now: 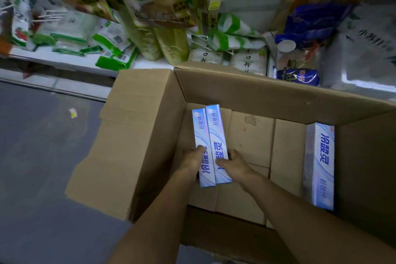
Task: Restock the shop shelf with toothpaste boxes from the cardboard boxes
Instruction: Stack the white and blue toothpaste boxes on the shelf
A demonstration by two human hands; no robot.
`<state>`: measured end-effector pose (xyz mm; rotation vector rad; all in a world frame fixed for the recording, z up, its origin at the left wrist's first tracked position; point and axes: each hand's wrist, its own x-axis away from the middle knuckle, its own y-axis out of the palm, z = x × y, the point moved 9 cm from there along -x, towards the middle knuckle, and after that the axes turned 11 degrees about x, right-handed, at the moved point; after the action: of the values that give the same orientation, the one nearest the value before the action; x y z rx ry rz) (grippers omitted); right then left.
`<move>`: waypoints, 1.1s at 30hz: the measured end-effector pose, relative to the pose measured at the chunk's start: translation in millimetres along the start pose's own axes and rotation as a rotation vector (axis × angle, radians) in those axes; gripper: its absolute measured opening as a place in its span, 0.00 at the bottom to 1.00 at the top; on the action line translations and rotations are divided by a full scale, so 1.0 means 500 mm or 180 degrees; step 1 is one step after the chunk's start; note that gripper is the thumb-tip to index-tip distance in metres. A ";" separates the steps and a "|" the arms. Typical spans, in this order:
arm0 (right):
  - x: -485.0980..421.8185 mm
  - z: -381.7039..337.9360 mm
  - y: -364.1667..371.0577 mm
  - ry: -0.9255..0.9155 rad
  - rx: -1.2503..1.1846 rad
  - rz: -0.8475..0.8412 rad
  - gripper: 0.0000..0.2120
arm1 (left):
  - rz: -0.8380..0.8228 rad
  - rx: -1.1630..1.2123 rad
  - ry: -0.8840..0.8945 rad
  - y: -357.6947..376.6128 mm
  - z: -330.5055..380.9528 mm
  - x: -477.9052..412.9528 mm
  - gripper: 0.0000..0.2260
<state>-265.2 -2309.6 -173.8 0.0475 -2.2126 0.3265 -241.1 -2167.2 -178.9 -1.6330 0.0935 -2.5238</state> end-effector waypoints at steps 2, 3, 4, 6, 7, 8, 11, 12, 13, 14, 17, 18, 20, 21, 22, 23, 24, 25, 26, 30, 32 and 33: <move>-0.002 0.020 -0.015 0.0094 -0.0117 0.0113 0.11 | -0.0107 0.0234 -0.0131 0.021 -0.020 0.001 0.21; 0.000 0.025 -0.019 0.0115 -0.0172 0.0064 0.12 | -0.0143 0.0335 -0.0132 0.025 -0.032 -0.007 0.29; 0.002 0.026 -0.020 0.0071 -0.0231 -0.0043 0.12 | -0.0186 0.0400 -0.0178 0.026 -0.044 -0.012 0.36; 0.020 0.014 -0.029 -0.0021 -0.0353 -0.0246 0.08 | -0.0447 0.0459 -0.0256 0.038 -0.053 -0.001 0.37; 0.028 0.013 -0.037 0.0011 -0.0392 -0.0310 0.07 | -0.0592 0.0470 -0.0260 0.045 -0.054 0.010 0.32; 0.035 0.013 -0.043 0.0082 -0.0394 -0.0419 0.09 | -0.0719 0.0466 -0.0265 0.051 -0.050 0.031 0.27; 0.077 -0.003 -0.047 0.0194 -0.0287 -0.1047 0.20 | -0.0971 0.0519 -0.0221 0.058 -0.033 0.093 0.20; 0.093 -0.001 -0.049 0.0214 -0.0176 -0.1227 0.23 | -0.1040 0.0468 -0.0200 0.059 -0.026 0.118 0.17; 0.115 -0.001 -0.054 0.0238 -0.0066 -0.1359 0.25 | -0.1085 0.0356 -0.0151 0.058 -0.020 0.142 0.15; 0.142 -0.003 -0.061 0.0250 -0.0017 -0.1444 0.26 | -0.1119 0.0209 -0.0098 0.057 -0.013 0.171 0.13; 0.218 -0.018 -0.092 0.0219 -0.0177 -0.1450 0.23 | -0.1315 -0.0083 0.0114 0.059 0.013 0.258 0.08; 0.240 -0.030 -0.111 0.0178 -0.0276 -0.1349 0.23 | -0.1388 -0.0146 0.0151 0.059 0.021 0.287 0.09; 0.268 -0.065 -0.170 0.0023 -0.0618 -0.0898 0.20 | -0.1604 -0.0339 0.0191 0.066 0.036 0.340 0.16; 0.280 -0.084 -0.205 -0.0045 -0.0852 -0.0673 0.19 | -0.1732 -0.0445 0.0221 0.073 0.044 0.367 0.18; 0.295 -0.102 -0.238 -0.0086 -0.1079 -0.0496 0.18 | -0.1872 -0.0553 0.0252 0.082 0.052 0.396 0.19; 0.313 -0.119 -0.269 -0.0142 -0.1275 -0.0364 0.16 | -0.1992 -0.0651 0.0285 0.091 0.059 0.423 0.20; 0.335 -0.135 -0.298 -0.0212 -0.1444 -0.0290 0.15 | -0.2123 -0.0747 0.0293 0.104 0.064 0.454 0.21; 0.357 -0.146 -0.326 -0.0295 -0.1551 -0.0224 0.13 | -0.2260 -0.0803 0.0302 0.118 0.069 0.485 0.22; 0.382 -0.154 -0.352 -0.0385 -0.1608 -0.0172 0.12 | -0.2367 -0.0844 0.0312 0.134 0.074 0.512 0.24; 0.491 -0.150 -0.478 -0.0622 -0.1662 0.0236 0.09 | -0.2595 -0.0838 0.0525 0.210 0.094 0.635 0.24; 0.552 -0.133 -0.559 -0.0680 -0.1809 0.0544 0.10 | -0.2601 -0.0778 0.0671 0.253 0.102 0.700 0.22; 0.586 -0.123 -0.604 -0.0714 -0.1906 0.0701 0.10 | -0.2586 -0.0737 0.0791 0.275 0.107 0.733 0.21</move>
<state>-353.6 -2562.1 156.9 -0.5082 -2.4562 -0.2444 -329.4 -2355.4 156.9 -1.6575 -0.3362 -3.4260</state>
